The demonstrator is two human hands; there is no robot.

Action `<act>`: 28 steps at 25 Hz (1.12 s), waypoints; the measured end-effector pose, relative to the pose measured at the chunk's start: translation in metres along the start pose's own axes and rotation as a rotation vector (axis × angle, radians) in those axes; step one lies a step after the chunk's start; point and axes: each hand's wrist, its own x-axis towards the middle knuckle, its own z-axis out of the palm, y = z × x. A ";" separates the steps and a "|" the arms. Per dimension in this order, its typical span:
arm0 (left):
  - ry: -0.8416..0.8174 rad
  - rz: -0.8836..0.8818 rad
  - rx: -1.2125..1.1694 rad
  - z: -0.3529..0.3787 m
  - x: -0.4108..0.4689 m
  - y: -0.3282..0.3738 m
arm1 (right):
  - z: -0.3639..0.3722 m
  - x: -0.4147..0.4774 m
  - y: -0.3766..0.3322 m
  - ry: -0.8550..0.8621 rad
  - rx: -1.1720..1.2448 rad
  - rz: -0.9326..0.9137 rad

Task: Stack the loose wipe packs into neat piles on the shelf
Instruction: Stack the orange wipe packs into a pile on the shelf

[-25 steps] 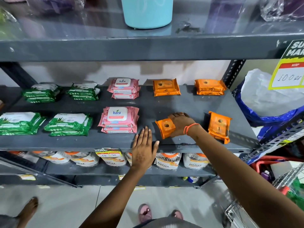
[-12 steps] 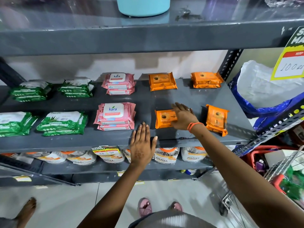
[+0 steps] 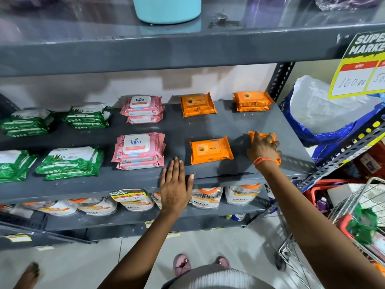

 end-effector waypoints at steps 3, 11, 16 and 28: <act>-0.001 -0.005 0.002 -0.001 0.000 0.000 | -0.009 -0.004 -0.022 0.111 0.010 -0.152; -0.003 0.006 0.009 -0.004 -0.001 0.000 | 0.003 -0.011 -0.076 -0.246 -0.102 -0.774; -0.005 0.010 0.017 -0.004 0.000 0.000 | 0.000 0.002 -0.077 -0.294 -0.207 -0.857; 0.018 0.005 -0.046 -0.002 0.001 0.000 | 0.001 0.004 -0.080 -0.329 -0.231 -0.893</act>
